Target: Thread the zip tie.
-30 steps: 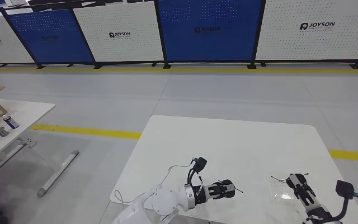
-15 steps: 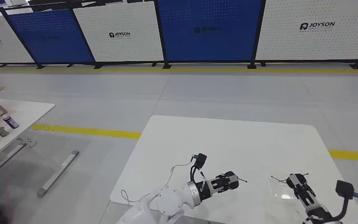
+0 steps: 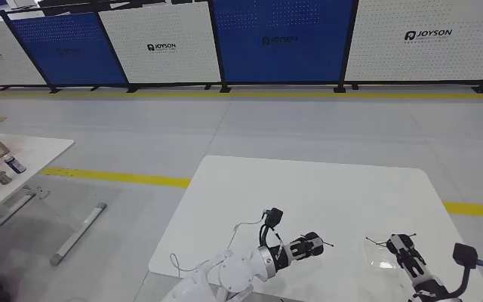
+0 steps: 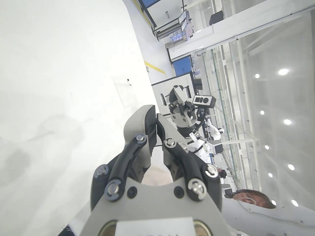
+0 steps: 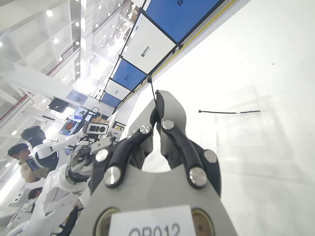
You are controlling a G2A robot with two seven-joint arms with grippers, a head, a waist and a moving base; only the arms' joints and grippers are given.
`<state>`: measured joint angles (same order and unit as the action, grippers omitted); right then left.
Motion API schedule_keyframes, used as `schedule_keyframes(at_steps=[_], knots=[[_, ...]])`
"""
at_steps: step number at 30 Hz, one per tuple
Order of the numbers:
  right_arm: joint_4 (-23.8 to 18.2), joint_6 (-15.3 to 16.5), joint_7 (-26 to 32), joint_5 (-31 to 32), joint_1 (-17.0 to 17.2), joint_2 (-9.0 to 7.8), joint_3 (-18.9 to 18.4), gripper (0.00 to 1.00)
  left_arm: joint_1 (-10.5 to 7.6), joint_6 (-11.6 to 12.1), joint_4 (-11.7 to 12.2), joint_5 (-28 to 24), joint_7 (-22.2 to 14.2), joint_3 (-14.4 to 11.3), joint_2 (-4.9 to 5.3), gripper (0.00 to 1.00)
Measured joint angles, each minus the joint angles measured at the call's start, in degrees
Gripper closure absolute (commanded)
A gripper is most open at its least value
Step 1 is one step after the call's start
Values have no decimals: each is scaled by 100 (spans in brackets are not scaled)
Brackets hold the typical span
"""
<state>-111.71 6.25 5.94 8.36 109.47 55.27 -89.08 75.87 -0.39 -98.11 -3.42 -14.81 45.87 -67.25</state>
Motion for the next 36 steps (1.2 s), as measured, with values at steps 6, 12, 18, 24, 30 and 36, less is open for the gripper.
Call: schedule_keyframes(at_steps=[6, 12, 18, 24, 30, 36], knots=[[0, 0, 0, 0, 0, 0, 0, 100, -320, 584, 371, 278, -110, -245, -89, 100], [0, 0, 0, 0, 0, 0, 0, 100, -321, 551, 373, 283, -119, -247, -88, 100], [0, 0, 0, 0, 0, 0, 0, 100, -302, 418, 388, 781, 192, -328, -96, 100], [0, 0, 0, 0, 0, 0, 0, 100, -361, 287, 609, 1364, 787, -418, -167, 100], [-6, 90, -53, -102, 2, 17, 11, 100, -360, 423, 636, 1169, 747, -428, -184, 100], [27, 571, -146, -234, 267, 79, 154, 100, -360, 422, 635, 1170, 748, -428, -184, 100]])
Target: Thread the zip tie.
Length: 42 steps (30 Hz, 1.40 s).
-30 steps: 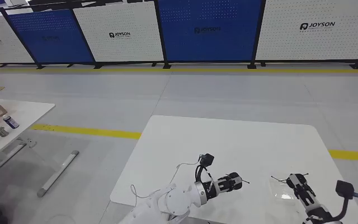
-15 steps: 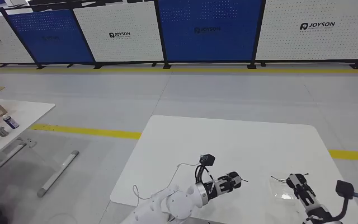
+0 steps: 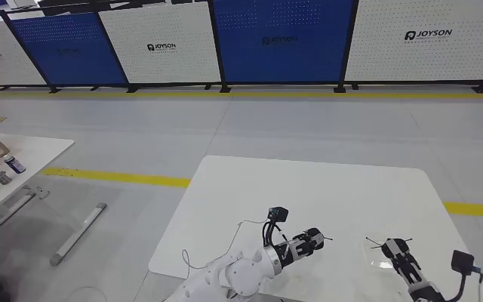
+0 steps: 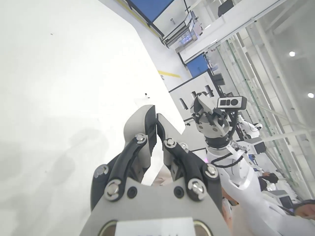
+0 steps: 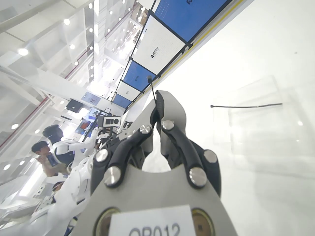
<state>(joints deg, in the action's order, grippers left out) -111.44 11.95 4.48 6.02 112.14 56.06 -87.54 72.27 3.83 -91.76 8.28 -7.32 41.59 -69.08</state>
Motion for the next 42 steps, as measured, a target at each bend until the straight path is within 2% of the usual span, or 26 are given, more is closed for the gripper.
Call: schedule_keyframes(at_steps=[3, 7, 17, 21, 25, 29, 32, 42], knots=[[-3, 108, -131, 241, 69, 40, 238, 100, 0, 0, 0, 0, 0, 0, 0, 100], [132, 77, -187, 392, -98, 92, 542, 100, 0, 0, 0, -1, 0, 0, 0, 100], [144, 85, -225, 241, -146, 115, 573, 100, 0, 0, 0, -1, 0, 0, 0, 100], [254, 541, -502, -191, -219, 191, 768, 100, 0, 0, 0, -1, 0, 0, 0, 100], [559, 757, -1158, 130, -459, 313, 1226, 100, 0, 0, 0, -1, 0, 0, 0, 100], [872, 738, -1919, 540, -744, 445, 1648, 100, 0, 0, 0, -1, 0, 0, 0, 100], [988, 548, -2210, 774, -843, 502, 1787, 100, 0, 0, 0, -1, 0, 0, 0, 100], [985, 532, -2210, 777, -843, 502, 1786, 100, 0, 0, 0, -1, 0, 0, 0, 100]])
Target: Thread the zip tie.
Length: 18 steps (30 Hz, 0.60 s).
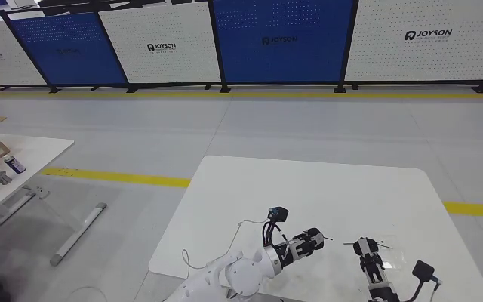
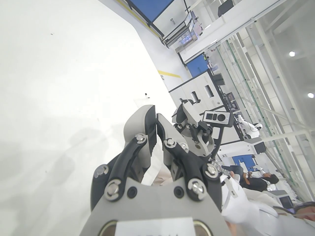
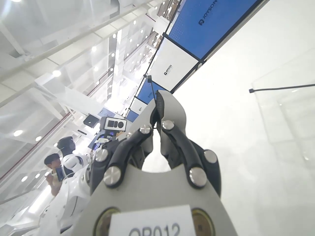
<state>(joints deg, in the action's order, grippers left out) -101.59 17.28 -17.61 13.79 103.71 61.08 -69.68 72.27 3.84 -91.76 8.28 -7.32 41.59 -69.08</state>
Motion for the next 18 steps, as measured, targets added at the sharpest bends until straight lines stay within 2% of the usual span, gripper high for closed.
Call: schedule_keyframes(at_steps=[4, 12, 15, 18], knots=[[8, -82, 129, -95, -41, 16, -17, 100, 0, 0, 0, 0, 0, 0, 0, 100], [162, -404, 761, -316, -297, 81, 52, 100, 0, 0, 0, 0, 0, 0, 0, 100], [202, -563, 684, -324, -351, 117, 94, 100, 0, 0, 0, 0, 0, 0, 0, 100], [196, -569, 661, -325, -349, 119, 96, 100, 0, 0, 0, 0, 0, 0, 0, 100]])
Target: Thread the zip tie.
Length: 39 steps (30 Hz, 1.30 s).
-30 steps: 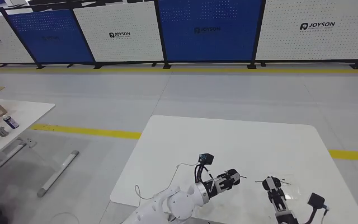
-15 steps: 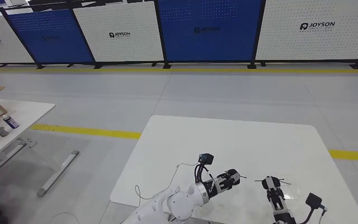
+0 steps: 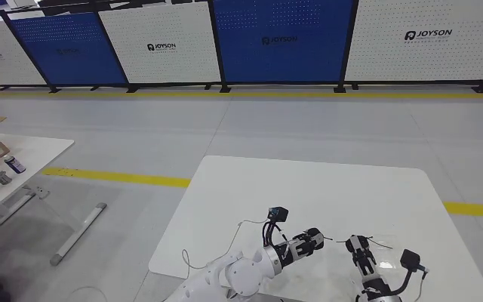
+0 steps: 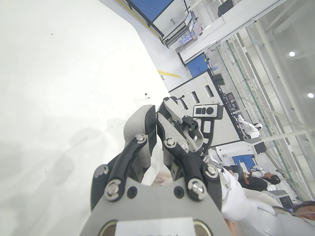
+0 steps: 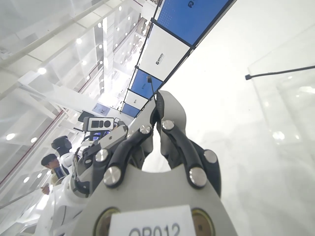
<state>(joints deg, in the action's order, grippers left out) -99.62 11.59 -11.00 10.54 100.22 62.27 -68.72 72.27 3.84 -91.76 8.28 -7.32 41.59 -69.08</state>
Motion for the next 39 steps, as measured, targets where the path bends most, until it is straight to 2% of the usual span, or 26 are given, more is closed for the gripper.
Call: schedule_keyframes(at_steps=[6, 14, 25, 33, 39], knots=[[4, -2, 24, -11, -21, 9, 2, 100, 0, 0, 0, 0, 0, 0, 0, 100], [109, 165, -11, -86, -140, 93, 59, 100, 0, 0, 0, 0, 0, 0, 0, 100], [309, 202, 95, -39, -317, 194, 160, 100, 0, 0, 0, 0, 0, 0, 0, 100], [237, 439, -4, 36, -136, 218, 2, 100, 0, 0, 0, 0, 0, 0, 0, 100], [230, 532, 194, -11, -76, 228, -109, 100, 0, 0, 0, 0, 0, 0, 0, 100]])
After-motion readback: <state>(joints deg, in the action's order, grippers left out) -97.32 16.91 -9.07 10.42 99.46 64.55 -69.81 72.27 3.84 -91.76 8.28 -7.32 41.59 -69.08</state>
